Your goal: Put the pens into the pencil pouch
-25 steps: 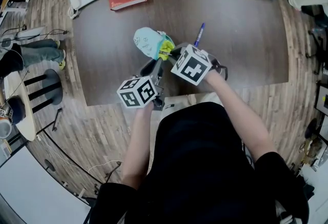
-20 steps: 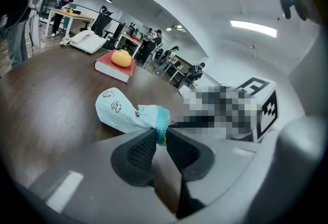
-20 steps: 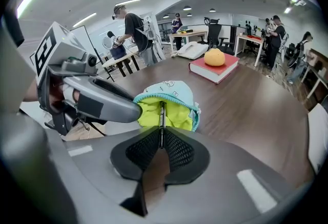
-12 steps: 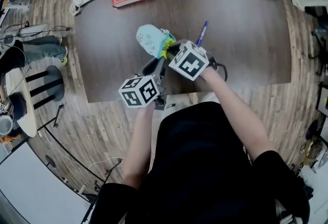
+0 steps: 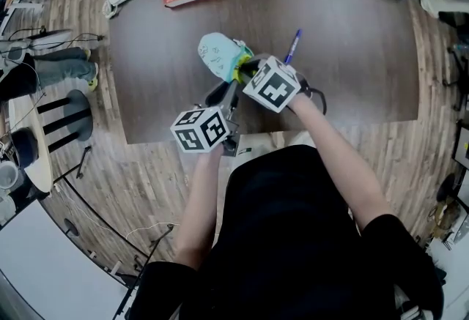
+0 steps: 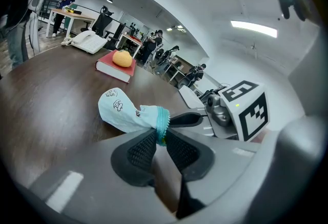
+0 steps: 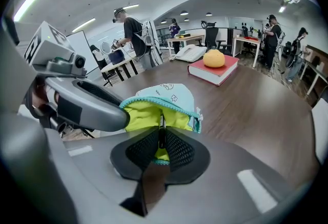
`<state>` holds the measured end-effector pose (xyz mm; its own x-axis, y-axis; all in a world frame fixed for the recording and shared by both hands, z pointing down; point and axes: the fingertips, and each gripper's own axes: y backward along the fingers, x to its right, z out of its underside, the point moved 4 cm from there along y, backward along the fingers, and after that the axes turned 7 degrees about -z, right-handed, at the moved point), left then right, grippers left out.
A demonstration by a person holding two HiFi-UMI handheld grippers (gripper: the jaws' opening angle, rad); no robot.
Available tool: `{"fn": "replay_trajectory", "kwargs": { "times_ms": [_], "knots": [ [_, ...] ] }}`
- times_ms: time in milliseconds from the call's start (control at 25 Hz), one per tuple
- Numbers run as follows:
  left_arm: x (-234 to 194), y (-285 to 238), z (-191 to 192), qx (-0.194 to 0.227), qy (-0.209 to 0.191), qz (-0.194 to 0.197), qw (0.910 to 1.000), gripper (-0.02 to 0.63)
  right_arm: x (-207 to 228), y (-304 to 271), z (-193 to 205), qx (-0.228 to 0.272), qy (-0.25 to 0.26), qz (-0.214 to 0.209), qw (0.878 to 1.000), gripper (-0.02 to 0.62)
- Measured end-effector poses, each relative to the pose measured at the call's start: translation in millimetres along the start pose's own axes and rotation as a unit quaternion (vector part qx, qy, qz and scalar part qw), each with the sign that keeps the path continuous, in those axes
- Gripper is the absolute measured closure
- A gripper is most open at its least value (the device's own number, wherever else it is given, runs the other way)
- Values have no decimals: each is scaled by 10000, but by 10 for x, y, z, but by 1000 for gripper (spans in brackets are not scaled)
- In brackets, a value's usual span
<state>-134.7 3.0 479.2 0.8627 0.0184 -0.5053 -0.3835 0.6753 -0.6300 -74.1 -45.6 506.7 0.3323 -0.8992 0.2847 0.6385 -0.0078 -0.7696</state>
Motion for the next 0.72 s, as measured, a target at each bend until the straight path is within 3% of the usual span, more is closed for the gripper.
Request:
{"fn": "replay_trajectory", "kwargs": {
  "times_ms": [480, 720],
  "knots": [
    [18, -30, -29, -35, -61, 58, 10000, 549, -40, 134, -31, 211, -47, -115, 9997, 548],
    [24, -56, -40, -40, -71, 108, 9999, 548, 84, 364, 8, 503, -257, 236, 9981, 548]
  ]
}}
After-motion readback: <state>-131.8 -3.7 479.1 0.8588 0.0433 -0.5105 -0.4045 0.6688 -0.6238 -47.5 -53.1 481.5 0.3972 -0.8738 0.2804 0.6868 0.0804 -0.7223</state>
